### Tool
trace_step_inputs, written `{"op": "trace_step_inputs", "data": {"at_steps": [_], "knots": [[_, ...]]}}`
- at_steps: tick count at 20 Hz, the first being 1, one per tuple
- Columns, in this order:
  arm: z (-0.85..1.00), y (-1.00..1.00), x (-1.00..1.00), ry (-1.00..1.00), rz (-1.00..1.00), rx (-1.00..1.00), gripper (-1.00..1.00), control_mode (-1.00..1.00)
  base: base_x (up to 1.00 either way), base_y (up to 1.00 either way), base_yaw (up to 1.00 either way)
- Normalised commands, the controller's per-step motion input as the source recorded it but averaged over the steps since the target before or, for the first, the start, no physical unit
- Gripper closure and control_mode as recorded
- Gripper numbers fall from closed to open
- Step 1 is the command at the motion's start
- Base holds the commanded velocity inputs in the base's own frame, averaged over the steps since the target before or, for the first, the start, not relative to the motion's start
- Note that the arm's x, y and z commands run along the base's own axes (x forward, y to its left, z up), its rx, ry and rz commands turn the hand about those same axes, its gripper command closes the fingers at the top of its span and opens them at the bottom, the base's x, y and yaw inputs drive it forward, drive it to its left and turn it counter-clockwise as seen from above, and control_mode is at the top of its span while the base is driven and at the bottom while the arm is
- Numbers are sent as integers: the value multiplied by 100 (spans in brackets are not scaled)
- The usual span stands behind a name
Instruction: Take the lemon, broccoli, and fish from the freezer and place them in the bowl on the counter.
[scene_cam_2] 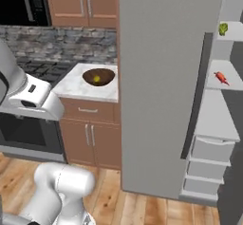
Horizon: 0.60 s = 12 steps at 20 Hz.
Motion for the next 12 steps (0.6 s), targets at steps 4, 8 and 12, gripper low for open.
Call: {"op": "trace_step_inputs", "data": {"at_steps": [4, 8, 12], "knots": [[0, 0, 0, 0, 0, 0, -100, 100, -1, -99, 0], [0, 0, 0, 0, 0, 0, -100, 100, 7, -100, 0], [0, 0, 0, 0, 0, 0, -100, 100, 26, -93, 0]]}}
